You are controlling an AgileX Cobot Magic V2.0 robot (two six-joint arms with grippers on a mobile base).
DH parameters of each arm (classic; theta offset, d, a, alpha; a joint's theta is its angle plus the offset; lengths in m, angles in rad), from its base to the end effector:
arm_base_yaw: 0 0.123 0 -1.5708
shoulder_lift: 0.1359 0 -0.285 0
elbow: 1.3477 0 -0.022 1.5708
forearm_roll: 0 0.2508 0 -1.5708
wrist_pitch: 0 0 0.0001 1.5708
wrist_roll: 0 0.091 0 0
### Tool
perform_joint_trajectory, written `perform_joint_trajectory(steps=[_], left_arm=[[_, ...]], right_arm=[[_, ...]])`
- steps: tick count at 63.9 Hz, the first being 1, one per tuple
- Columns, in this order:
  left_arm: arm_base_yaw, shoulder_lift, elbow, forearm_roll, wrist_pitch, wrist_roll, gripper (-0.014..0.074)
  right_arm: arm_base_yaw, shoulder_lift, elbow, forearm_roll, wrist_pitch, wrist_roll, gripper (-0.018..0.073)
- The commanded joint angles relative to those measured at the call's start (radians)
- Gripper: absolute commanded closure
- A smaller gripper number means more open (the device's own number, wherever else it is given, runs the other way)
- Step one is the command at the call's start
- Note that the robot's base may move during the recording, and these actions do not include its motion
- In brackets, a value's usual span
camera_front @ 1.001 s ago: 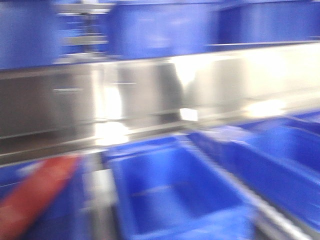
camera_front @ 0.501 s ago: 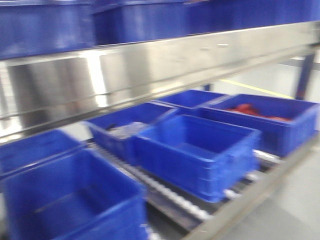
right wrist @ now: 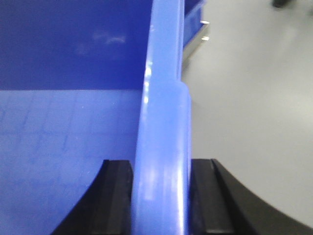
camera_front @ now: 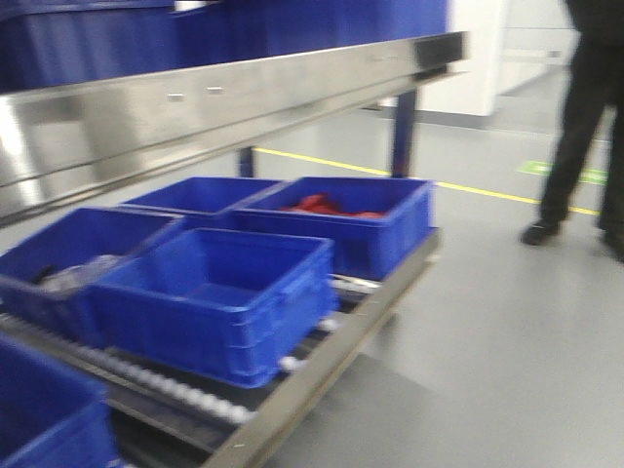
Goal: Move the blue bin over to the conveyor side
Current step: 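Hold the blue bin with both grippers while the base turns away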
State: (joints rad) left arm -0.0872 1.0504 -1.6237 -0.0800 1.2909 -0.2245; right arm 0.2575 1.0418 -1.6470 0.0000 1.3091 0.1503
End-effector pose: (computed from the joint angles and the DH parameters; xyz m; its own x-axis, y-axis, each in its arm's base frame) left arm 0.1498 -0.0201 0.5049 -0.6051 -0.1915 -0.7728 0.0010 0.9705 -0.2412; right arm 0.1393 0.0367 0.5106 -0.5911 -0.0008 -0.8066 -0.1680 0.9782 0.1221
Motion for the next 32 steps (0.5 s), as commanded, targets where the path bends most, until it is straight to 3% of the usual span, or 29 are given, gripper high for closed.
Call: perform_joint_trajectory(steps=[1, 32], left_arm=[[0.0, -0.02, -0.017, 0.038, -0.084, 0.01, 0.0615], [0.0, -0.02, -0.017, 0.038, -0.084, 0.01, 0.0615]], right_arm=[[-0.005, -0.019, -0.015, -0.072, -0.088, -0.017, 0.064], [-0.005, -0.019, -0.015, -0.072, -0.088, -0.017, 0.064]])
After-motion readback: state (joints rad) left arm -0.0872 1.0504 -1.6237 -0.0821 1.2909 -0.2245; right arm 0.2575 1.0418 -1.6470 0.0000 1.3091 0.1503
